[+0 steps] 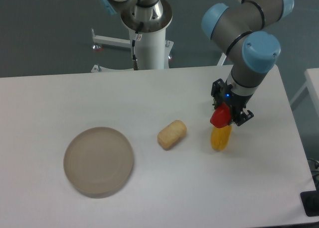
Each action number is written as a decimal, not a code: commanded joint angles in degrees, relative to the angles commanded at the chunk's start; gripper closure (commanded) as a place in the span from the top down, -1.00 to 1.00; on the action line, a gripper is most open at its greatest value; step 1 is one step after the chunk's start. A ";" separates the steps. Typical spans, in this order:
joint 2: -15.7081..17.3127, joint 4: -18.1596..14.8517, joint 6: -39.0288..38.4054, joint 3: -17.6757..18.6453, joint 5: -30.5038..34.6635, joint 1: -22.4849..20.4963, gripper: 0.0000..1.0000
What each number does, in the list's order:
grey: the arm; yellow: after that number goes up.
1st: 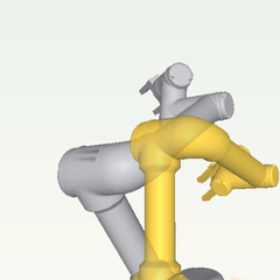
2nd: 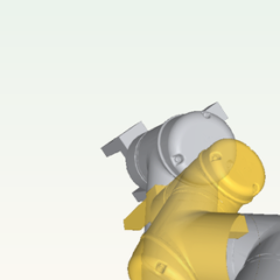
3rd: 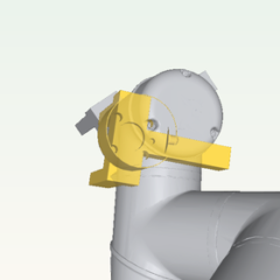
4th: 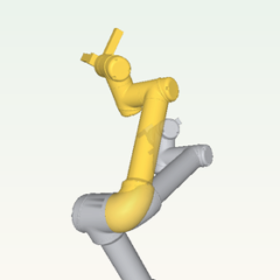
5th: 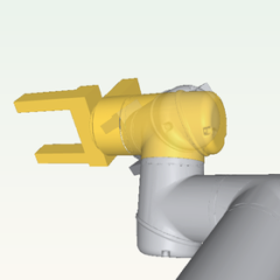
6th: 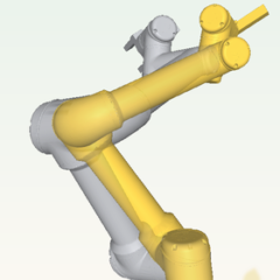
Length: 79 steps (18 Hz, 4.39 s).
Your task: Place the red pepper on the plate
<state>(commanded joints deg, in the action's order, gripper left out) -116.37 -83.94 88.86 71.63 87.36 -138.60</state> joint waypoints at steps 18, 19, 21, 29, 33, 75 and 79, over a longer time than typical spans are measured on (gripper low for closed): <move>-1.49 1.57 -14.83 1.23 -1.76 14.04 -0.60; -1.84 2.89 -17.29 1.14 -1.85 15.63 -0.60; -2.81 6.05 -23.35 1.23 -1.85 19.32 -0.60; -7.47 10.02 -30.84 0.88 -6.49 27.07 -0.54; -9.31 10.20 -34.19 0.53 -8.79 29.53 -0.45; -1.32 3.52 2.02 1.50 0.70 1.32 1.00; -1.49 3.52 2.02 1.50 0.70 1.32 1.00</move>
<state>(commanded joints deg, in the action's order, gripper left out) -117.86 -80.42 90.88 73.13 88.07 -137.29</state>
